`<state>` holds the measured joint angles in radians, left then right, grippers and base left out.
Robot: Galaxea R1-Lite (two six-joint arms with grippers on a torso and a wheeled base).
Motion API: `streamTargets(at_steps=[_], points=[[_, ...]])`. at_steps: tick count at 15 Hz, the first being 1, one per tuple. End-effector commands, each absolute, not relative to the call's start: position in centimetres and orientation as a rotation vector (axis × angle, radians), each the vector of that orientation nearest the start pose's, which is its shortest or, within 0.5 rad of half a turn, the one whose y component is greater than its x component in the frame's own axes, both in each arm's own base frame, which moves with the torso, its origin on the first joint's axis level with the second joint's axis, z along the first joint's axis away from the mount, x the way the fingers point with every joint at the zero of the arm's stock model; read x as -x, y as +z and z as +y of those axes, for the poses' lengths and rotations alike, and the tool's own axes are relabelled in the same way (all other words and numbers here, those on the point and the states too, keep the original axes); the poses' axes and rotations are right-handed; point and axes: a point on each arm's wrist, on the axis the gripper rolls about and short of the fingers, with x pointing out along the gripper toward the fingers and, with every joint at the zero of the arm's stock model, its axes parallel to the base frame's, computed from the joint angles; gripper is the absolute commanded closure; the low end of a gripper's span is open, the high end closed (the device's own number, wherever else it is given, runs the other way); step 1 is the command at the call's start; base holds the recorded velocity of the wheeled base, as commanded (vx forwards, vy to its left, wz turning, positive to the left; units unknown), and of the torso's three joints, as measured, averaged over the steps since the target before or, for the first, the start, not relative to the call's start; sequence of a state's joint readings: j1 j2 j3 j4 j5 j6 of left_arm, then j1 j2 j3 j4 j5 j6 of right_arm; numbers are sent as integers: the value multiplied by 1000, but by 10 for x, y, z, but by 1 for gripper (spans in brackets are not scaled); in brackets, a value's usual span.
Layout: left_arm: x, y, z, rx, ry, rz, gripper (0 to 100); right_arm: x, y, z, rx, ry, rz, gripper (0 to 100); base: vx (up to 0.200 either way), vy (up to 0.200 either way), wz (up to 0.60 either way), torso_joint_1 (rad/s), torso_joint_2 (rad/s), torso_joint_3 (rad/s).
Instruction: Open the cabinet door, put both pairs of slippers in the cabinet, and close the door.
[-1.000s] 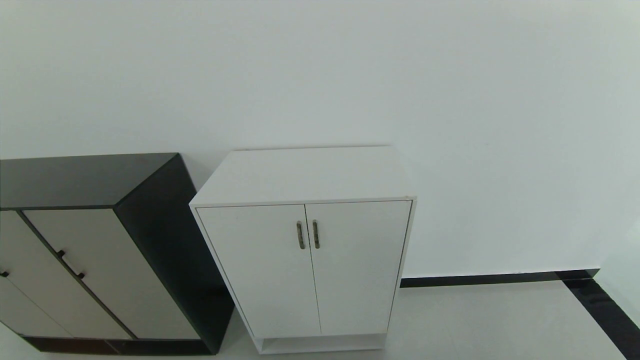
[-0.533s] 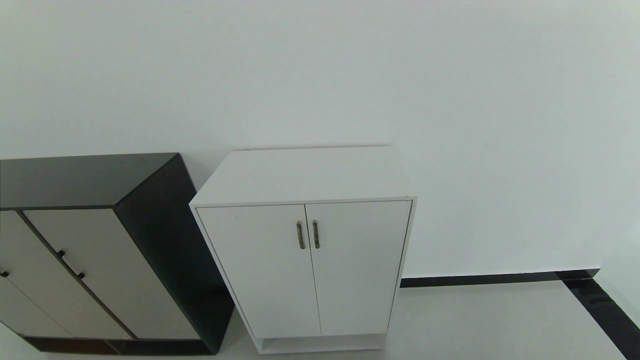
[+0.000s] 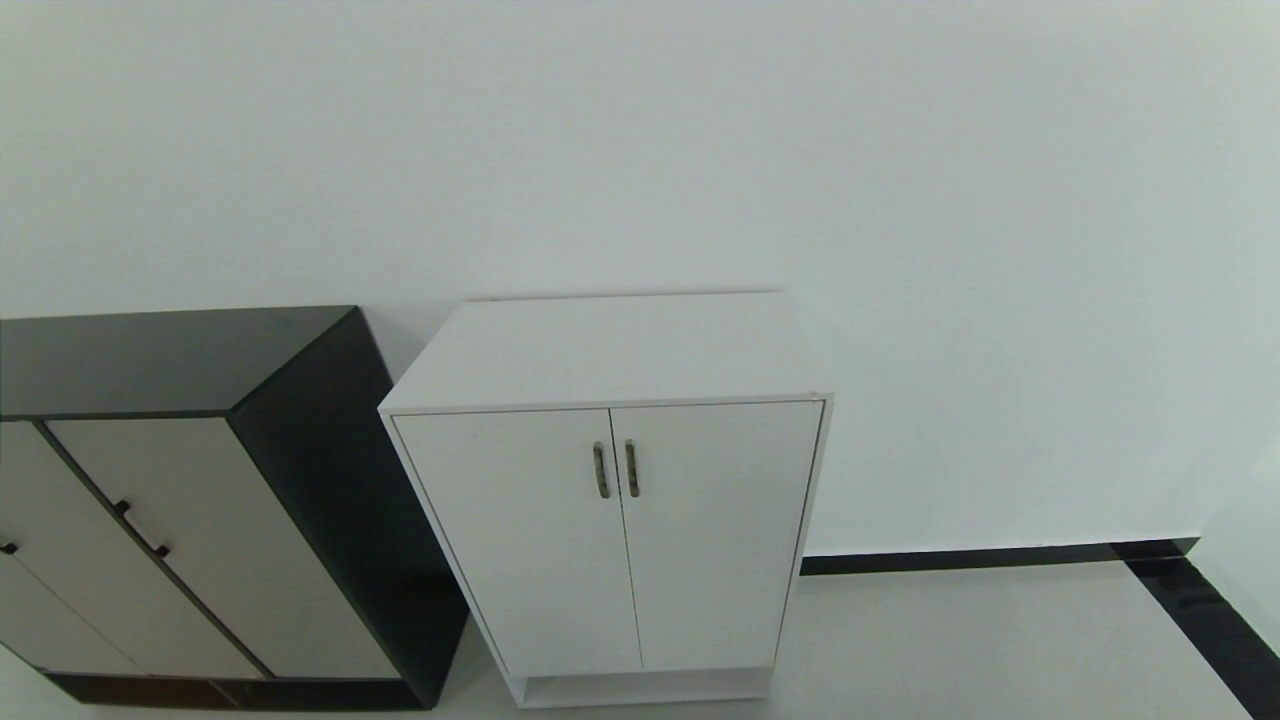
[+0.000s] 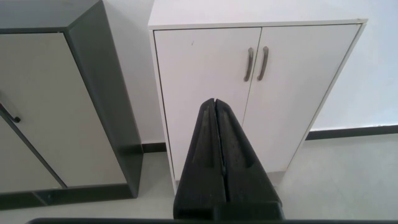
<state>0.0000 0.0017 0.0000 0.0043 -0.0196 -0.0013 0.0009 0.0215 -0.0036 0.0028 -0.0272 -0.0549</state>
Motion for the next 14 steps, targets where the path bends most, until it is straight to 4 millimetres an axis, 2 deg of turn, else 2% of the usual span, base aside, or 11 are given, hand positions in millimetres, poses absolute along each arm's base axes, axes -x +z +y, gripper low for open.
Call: streamTargets(at_steps=[1,14], points=[[23,75,0,2,-20,6,100,23,76,0,57,-31,2,100,0,0,0,0,0,0],[23,75,0,0,-17,5,100,23,75,-1,-26,-31,1,100,0,0,0,0,0,0]])
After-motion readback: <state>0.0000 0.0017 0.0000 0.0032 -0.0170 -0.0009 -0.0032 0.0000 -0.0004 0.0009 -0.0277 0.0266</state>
